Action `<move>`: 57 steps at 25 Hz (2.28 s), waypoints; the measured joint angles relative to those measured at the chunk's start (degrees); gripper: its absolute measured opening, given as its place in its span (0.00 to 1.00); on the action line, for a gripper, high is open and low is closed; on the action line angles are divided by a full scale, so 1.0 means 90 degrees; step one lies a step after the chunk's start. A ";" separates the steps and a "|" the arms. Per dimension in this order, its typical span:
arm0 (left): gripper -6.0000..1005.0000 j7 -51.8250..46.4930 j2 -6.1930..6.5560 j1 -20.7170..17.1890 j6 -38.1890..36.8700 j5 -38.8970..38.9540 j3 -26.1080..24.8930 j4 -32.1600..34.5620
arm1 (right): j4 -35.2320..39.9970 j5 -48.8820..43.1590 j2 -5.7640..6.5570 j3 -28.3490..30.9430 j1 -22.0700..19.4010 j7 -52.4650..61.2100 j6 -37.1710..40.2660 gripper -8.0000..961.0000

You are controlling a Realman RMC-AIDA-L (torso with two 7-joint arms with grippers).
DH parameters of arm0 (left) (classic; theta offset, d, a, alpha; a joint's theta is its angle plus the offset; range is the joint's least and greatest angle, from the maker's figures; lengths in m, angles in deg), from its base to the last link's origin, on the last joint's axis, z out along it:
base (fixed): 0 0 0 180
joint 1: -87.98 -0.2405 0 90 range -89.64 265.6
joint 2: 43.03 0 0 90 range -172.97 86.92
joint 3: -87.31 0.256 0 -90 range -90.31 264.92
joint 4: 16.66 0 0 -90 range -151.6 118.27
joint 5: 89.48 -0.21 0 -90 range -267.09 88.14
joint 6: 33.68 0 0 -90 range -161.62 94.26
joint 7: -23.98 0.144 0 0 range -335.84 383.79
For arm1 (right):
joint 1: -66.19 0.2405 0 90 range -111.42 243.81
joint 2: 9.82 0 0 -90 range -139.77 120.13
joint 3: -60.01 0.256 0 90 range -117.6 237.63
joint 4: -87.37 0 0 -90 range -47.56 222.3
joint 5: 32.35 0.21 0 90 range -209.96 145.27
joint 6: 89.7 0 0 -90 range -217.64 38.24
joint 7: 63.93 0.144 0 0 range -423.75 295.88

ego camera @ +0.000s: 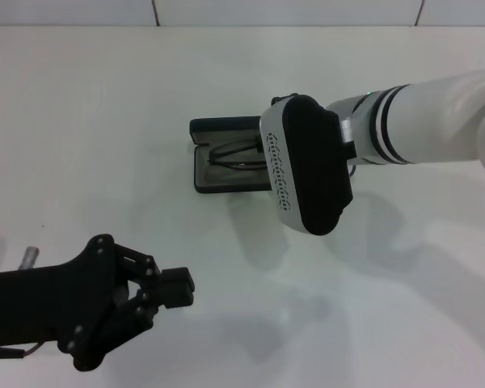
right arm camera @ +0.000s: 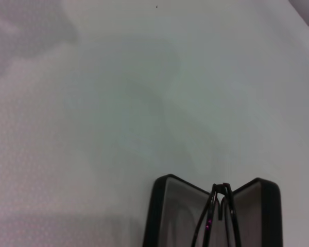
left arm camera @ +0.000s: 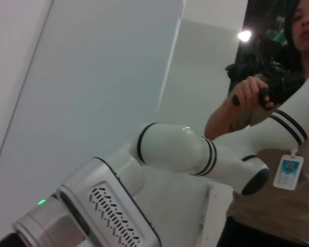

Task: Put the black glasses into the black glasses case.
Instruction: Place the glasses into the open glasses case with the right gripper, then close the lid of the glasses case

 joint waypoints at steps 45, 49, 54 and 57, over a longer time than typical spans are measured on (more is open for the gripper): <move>0.06 0.0021 -0.0114 -0.0011 0.0019 0.0049 -0.0223 -0.0036 | 0.0927 0.0804 0.0000 0.0306 -0.1193 0.0460 -0.0129 0.17; 0.06 -0.0003 -0.0119 -0.0003 0.0019 0.0065 -0.0462 -0.0036 | 0.1631 0.1660 0.0008 0.1068 -0.1784 0.0424 0.0502 0.17; 0.06 -0.0420 -0.0127 0.0006 0.0124 0.0069 -0.1155 -0.0037 | 0.1902 0.3446 0.0023 0.2397 -0.2273 -0.0238 0.1859 0.17; 0.06 -0.0768 -0.0126 0.0108 0.0391 0.0045 -0.1593 -0.0019 | 0.1839 0.4841 0.0021 0.3254 -0.2599 -0.1096 0.2728 0.17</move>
